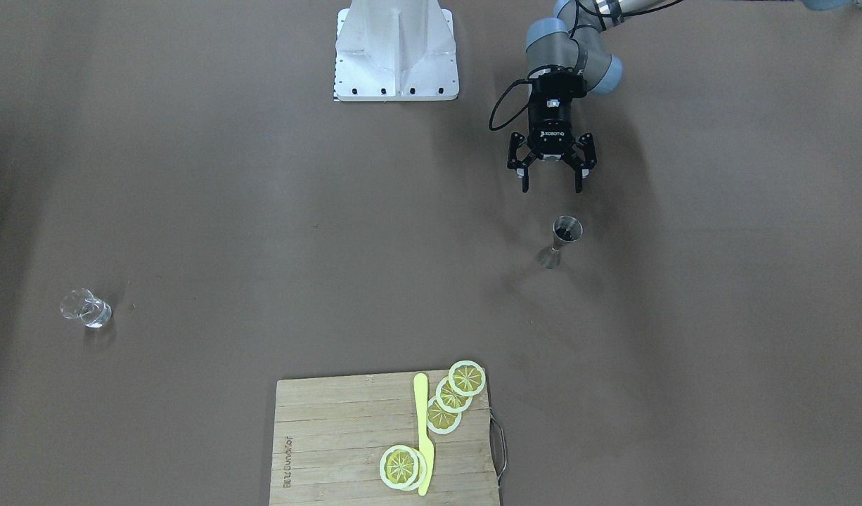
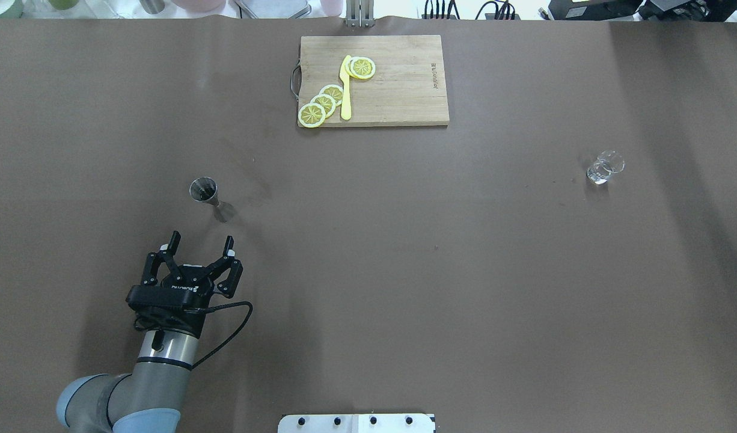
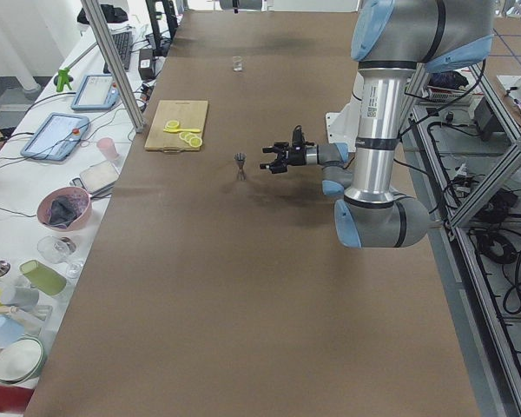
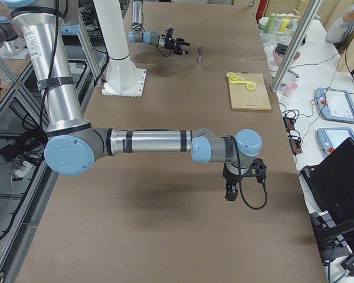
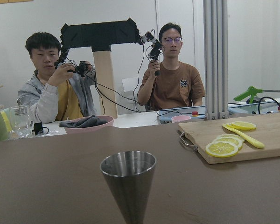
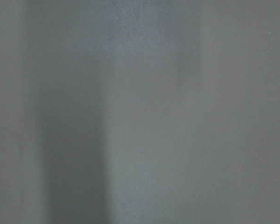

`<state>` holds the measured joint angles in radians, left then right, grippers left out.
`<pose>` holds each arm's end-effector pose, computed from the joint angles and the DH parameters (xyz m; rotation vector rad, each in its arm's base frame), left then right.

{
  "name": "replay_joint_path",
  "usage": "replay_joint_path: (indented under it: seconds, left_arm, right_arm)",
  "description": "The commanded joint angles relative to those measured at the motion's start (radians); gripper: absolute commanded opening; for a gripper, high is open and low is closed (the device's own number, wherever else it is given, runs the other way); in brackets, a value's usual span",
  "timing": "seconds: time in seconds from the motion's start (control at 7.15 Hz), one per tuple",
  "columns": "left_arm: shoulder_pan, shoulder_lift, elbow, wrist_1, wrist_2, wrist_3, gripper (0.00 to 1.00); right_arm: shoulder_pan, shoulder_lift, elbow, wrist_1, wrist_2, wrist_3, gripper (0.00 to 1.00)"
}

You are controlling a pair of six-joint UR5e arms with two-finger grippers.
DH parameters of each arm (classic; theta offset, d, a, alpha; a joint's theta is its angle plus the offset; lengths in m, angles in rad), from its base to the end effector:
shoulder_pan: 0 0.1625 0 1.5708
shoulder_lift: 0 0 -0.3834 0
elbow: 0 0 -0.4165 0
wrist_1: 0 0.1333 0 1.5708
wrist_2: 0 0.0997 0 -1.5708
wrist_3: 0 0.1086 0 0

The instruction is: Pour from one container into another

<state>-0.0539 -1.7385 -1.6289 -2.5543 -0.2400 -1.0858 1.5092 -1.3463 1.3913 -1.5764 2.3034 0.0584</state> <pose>0.5157 -0.2670 0.3631 1.3519 0.6572 -0.4541 0.0234 -0.6068 0.5943 -0.0064 -0.7334 -0.0175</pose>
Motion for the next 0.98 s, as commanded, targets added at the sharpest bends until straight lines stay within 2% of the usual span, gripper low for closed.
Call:
replay_joint_path:
  seconds: [0.0,0.28,0.56,0.84]
  left_arm:
    - [0.008,0.097,-0.150,0.095,0.005,0.003,0.98]
    - [0.005,0.151,-0.300,0.152,0.002,0.003,0.98]
    - [-0.009,0.155,-0.415,0.340,-0.018,0.000,0.98]
    - [-0.073,0.110,-0.480,0.373,-0.183,0.001,0.98]
  right_arm:
    - [0.000,-0.007,0.000,-0.001,-0.001,-0.002,1.00]
    - [0.000,-0.007,0.000,-0.001,-0.002,-0.002,1.00]
    - [0.000,-0.010,0.000,0.001,-0.002,-0.002,1.00]
    - [0.000,-0.011,0.000,0.001,-0.004,0.000,1.00]
